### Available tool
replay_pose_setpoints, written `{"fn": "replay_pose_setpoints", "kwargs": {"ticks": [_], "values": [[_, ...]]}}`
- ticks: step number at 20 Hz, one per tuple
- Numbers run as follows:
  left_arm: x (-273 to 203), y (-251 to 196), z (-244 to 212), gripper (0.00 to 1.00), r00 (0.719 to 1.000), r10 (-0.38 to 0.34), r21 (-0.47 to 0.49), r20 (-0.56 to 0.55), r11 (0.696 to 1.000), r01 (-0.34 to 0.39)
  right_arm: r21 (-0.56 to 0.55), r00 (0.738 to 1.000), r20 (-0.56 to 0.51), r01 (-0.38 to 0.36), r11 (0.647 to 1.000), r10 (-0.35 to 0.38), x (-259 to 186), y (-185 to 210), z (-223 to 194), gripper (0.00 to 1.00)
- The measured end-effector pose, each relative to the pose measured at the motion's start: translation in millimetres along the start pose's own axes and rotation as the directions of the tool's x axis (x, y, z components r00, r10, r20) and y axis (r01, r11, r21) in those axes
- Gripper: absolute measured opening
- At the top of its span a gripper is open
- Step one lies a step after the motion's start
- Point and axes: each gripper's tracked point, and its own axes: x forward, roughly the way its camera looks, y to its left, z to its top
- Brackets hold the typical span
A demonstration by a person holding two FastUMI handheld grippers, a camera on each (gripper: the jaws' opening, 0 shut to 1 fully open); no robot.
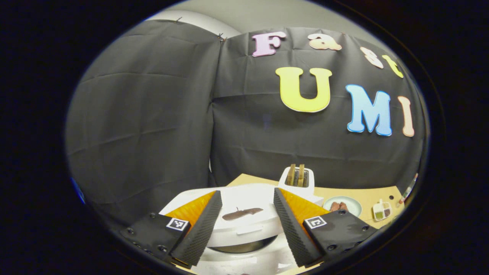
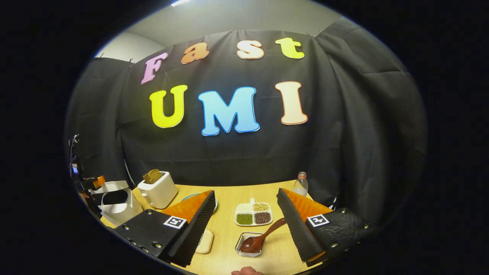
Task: Close the left gripper, press the button to open the rice cooker; take a wooden spoon from the chopstick holder with the right hand, scoop a spoonful of rice and pour it into the rice cooker, then put the wooden spoon back into the chopstick holder.
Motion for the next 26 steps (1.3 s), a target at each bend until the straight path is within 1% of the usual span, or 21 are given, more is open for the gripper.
{"fn": "replay_pose_setpoints", "kwargs": {"ticks": [1, 3, 5, 6, 7, 11, 12, 13, 15, 16, 22, 23, 25, 26], "values": [[-2.5, 1.2, -4.6, 0.95, 1.000, 0.008, 0.008, -0.004, 1.000, -0.008, 0.002, 1.000, -0.003, 0.001, 1.000, -0.001, -0.4, 0.0, -0.6, 0.99], [-8.5, 3.2, -8.7, 0.99, 1.000, 0.008, 0.008, -0.004, 1.000, -0.008, 0.009, 1.000, -0.008, 0.001, 1.000, -0.001, -2.2, 0.0, -2.9, 0.99], [-8.8, 0.4, -20.6, 0.92, 0.999, -0.006, -0.003, -0.033, 1.000, 0.006, 0.011, 1.000, -0.014, -0.004, 1.000, 0.004, -1.4, 2.2, -5.7, 0.99], [-9.0, 0.5, -26.7, 0.95, 0.999, -0.011, -0.010, -0.046, 1.000, 0.010, 0.009, 1.000, -0.018, -0.005, 1.000, 0.006, -1.9, 3.3, -7.1, 0.99], [-10.1, 1.2, -29.8, 0.95, 0.998, -0.009, -0.014, -0.055, 1.000, 0.008, 0.011, 1.000, -0.020, -0.008, 1.000, 0.008, -1.4, 4.5, -7.1, 0.99], [-12.8, 1.4, -44.1, 0.95, 0.996, -0.004, 0.020, -0.085, 1.000, 0.005, 0.002, 1.000, -0.020, -0.017, 1.000, 0.017, -1.0, 7.8, -7.9, 0.99], [-13.3, 0.6, -47.9, 1.00, 0.995, -0.005, 0.022, -0.098, 1.000, 0.007, 0.000, 1.000, -0.021, -0.017, 1.000, 0.017, -1.5, 7.9, -8.2, 0.99], [-13.7, 0.1, -50.7, 1.00, 0.994, -0.007, 0.026, -0.109, 1.000, 0.010, 0.003, 1.000, -0.023, -0.017, 1.000, 0.017, -1.2, 7.0, -8.5, 0.99], [-14.1, 0.4, -61.0, 0.92, 0.992, -0.010, 0.035, -0.128, 0.999, 0.014, 0.011, 1.000, -0.026, -0.015, 1.000, 0.015, 0.0, 5.8, -9.4, 0.99], [-15.5, -1.7, -66.8, 0.96, 0.991, -0.010, 0.040, -0.134, 0.999, 0.016, 0.015, 1.000, -0.028, -0.013, 1.000, 0.013, -1.0, 4.6, -10.5, 0.99], [-18.3, -3.4, -81.8, 1.00, 0.988, -0.007, 0.052, -0.157, 0.999, 0.015, 0.030, 0.999, -0.033, -0.004, 1.000, 0.005, -0.8, 0.4, -11.3, 0.99], [-17.0, -3.4, -82.1, 1.00, 0.988, -0.004, 0.050, -0.153, 0.999, 0.012, 0.031, 0.999, -0.033, -0.004, 0.999, 0.005, -0.8, 0.0, -11.9, 0.99], [-17.3, -3.9, -93.4, 0.96, 0.981, 0.006, 0.046, -0.194, 0.999, 0.003, 0.034, 0.999, -0.036, -0.003, 0.999, 0.004, -0.9, -0.3, -12.6, 0.99], [-13.8, -4.6, -91.6, 0.96, 0.982, 0.012, 0.054, -0.188, 0.999, -0.002, 0.037, 0.999, -0.034, -0.001, 0.999, 0.003, -1.1, -0.7, -12.2, 0.99]]}}
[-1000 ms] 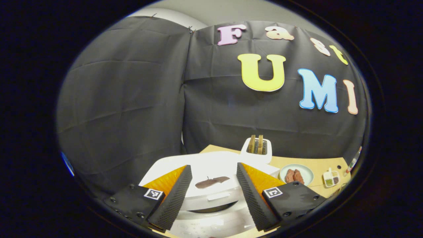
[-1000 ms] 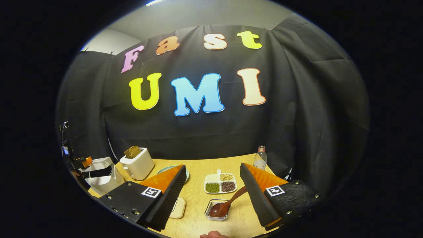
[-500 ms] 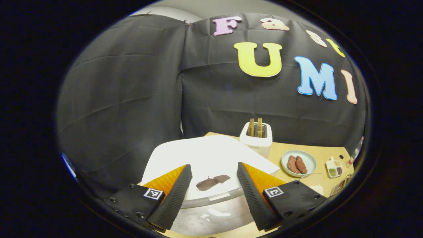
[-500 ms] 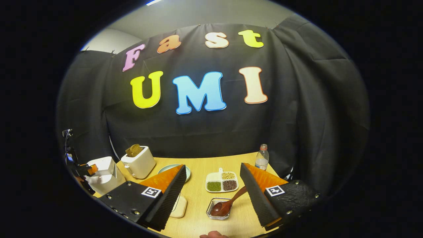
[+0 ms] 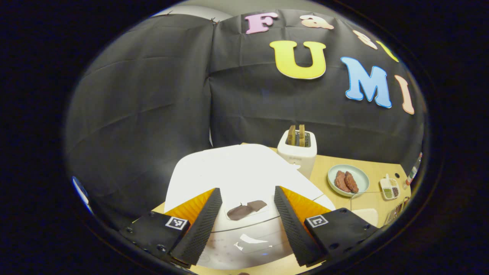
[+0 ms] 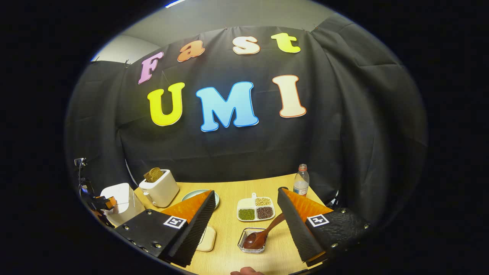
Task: Close the left gripper, press the button to open the rice cooker; take a wooden spoon from the chopstick holder with the right hand, scoop a spoonful of rice and pour it into the rice cooker, then put the wooden spoon back into the chopstick holder.
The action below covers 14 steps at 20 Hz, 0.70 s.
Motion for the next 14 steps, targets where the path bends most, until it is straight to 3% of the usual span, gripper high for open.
{"fn": "replay_pose_setpoints", "kwargs": {"ticks": [3, 7, 8, 14], "values": [[-1.9, -0.1, 1.1, 1.00, 1.000, -0.008, 0.002, -0.014, 1.000, 0.008, 0.010, 1.000, 0.003, -0.007, 1.000, 0.007, -1.4, 3.1, -1.7, 0.99], [-4.8, -1.3, 7.8, 0.92, 1.000, -0.014, 0.013, -0.004, 1.000, 0.014, 0.000, 1.000, 0.009, -0.020, 1.000, 0.020, -6.0, 6.8, 1.3, 0.99], [-8.5, 1.1, 14.3, 0.96, 1.000, -0.007, 0.017, 0.013, 1.000, 0.007, -0.006, 1.000, 0.014, -0.023, 1.000, 0.023, -7.5, 7.5, 3.8, 0.99], [-74.4, -48.1, 130.8, 0.99, 0.962, -0.116, -0.003, 0.246, 0.993, 0.121, -0.027, 0.996, 0.080, -0.040, 0.999, 0.042, -18.1, 18.7, 38.5, 0.99]]}}
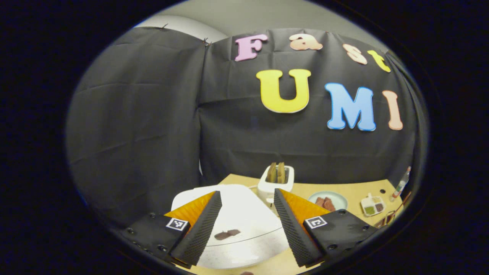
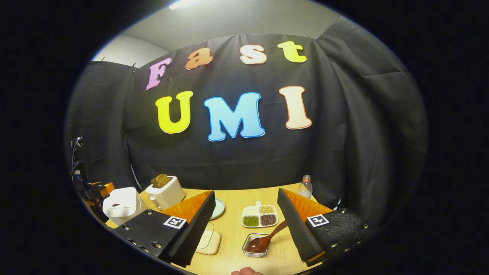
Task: Close the left gripper, press the button to open the rice cooker; take a wooden spoon from the chopstick holder with the right hand, scoop a spoonful of rice and pour it into the rice cooker, then put the wooden spoon back into the chopstick holder.
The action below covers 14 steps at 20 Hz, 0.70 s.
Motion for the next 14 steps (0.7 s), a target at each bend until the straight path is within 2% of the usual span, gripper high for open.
{"fn": "replay_pose_setpoints", "kwargs": {"ticks": [2, 4, 7, 13, 14], "values": [[-16.0, -23.1, 41.3, 0.92, 0.997, -0.044, -0.037, 0.058, 0.998, 0.047, -0.003, 0.999, 0.031, 0.008, 1.000, -0.008, -1.1, 2.7, 20.4, 0.99], [-34.8, -47.9, 83.5, 0.92, 0.989, -0.092, -0.059, 0.120, 0.993, 0.099, -0.004, 0.998, 0.061, 0.003, 1.000, -0.003, -3.2, 10.6, 44.0, 0.99], [-64.6, -80.3, 144.4, 0.95, 0.969, -0.154, -0.058, 0.195, 0.984, 0.168, 0.003, 0.996, 0.086, 0.005, 1.000, -0.005, -4.8, 17.3, 77.6, 0.99], [-115.7, -137.9, 221.2, 0.99, 0.923, -0.288, -0.012, 0.257, 0.954, 0.301, 0.026, 0.994, 0.111, 0.012, 1.000, -0.014, -8.9, 26.9, 128.3, 0.99], [-122.3, -144.1, 229.8, 0.92, 0.913, -0.309, -0.010, 0.266, 0.946, 0.323, 0.025, 0.993, 0.121, 0.010, 1.000, -0.013, -12.3, 29.1, 135.8, 0.99]]}}
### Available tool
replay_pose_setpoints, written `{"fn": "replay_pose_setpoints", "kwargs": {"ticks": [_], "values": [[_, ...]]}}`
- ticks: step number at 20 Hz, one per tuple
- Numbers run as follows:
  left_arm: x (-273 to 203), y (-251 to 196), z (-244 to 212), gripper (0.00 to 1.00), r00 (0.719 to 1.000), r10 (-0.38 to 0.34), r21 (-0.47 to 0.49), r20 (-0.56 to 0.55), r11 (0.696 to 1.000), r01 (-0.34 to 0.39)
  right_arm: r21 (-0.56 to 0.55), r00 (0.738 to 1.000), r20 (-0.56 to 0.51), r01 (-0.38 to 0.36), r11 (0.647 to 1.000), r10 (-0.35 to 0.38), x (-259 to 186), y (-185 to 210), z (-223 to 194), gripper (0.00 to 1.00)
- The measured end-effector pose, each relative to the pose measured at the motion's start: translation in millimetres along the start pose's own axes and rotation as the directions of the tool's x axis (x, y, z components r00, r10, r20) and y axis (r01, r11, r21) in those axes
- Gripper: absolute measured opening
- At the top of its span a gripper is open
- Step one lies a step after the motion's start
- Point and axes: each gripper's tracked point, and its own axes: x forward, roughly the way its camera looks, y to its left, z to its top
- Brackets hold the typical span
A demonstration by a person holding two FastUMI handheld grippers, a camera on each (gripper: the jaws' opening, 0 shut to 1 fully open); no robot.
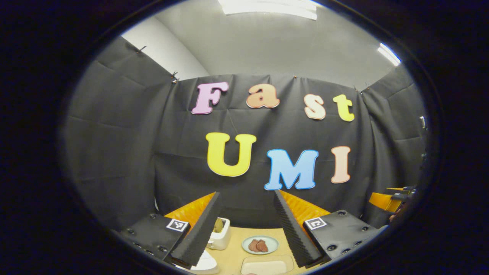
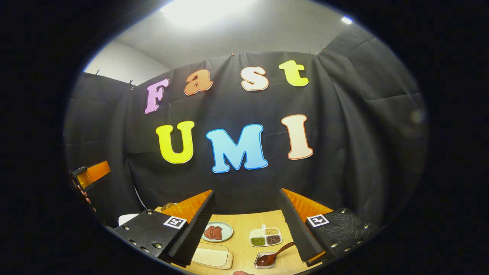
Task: Close the left gripper, press the button to open the rice cooker; take a wooden spoon from the chopstick holder with the right hand, scoop a spoonful of rice and pour it into the rice cooker, then put the wooden spoon back into the chopstick holder.
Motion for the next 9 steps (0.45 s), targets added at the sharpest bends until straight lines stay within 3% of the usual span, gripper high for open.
{"fn": "replay_pose_setpoints", "kwargs": {"ticks": [5, 7, 9], "values": [[1.1, -17.2, -15.2, 0.95, 0.997, -0.069, -0.002, -0.026, 0.998, 0.069, -0.032, 0.999, 0.029, 0.025, 0.999, -0.024, -11.6, 2.6, 13.9, 0.99], [3.5, -11.6, -25.0, 0.92, 0.996, -0.076, -0.006, -0.045, 0.997, 0.076, -0.034, 0.999, 0.029, 0.037, 0.999, -0.036, -16.6, 5.1, 14.7, 0.99], [5.1, -5.4, -32.0, 0.95, 0.995, -0.082, -0.019, -0.054, 0.997, 0.081, -0.032, 0.998, 0.027, 0.050, 0.998, -0.049, -19.2, 5.5, 11.8, 0.99]]}}
